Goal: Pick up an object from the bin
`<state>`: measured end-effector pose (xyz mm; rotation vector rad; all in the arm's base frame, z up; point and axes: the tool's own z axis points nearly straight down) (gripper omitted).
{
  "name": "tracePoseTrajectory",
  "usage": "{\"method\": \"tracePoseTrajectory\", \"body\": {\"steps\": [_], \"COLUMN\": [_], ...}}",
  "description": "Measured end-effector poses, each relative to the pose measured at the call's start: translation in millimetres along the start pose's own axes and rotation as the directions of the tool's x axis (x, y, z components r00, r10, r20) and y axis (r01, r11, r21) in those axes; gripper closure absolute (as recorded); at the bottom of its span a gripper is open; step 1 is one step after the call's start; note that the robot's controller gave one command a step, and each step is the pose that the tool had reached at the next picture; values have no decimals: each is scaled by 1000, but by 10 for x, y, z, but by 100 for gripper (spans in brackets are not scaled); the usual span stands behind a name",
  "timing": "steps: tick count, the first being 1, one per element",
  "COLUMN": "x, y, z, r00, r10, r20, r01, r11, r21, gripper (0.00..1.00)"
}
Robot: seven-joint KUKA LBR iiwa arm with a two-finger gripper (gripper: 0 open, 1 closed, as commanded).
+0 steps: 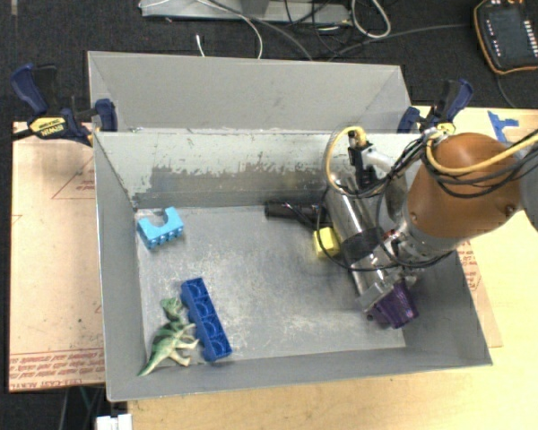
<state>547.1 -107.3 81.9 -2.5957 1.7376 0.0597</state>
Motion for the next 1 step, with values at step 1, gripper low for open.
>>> {"method": "tracePoseTrajectory", "body": {"steps": [1], "x": [13], "y": [30], "z": [-353], "r00": [1000], "r10": [7], "r20": [-1], "r01": [-7], "r11": [1000], "r21": [-7], "gripper": [100]}}
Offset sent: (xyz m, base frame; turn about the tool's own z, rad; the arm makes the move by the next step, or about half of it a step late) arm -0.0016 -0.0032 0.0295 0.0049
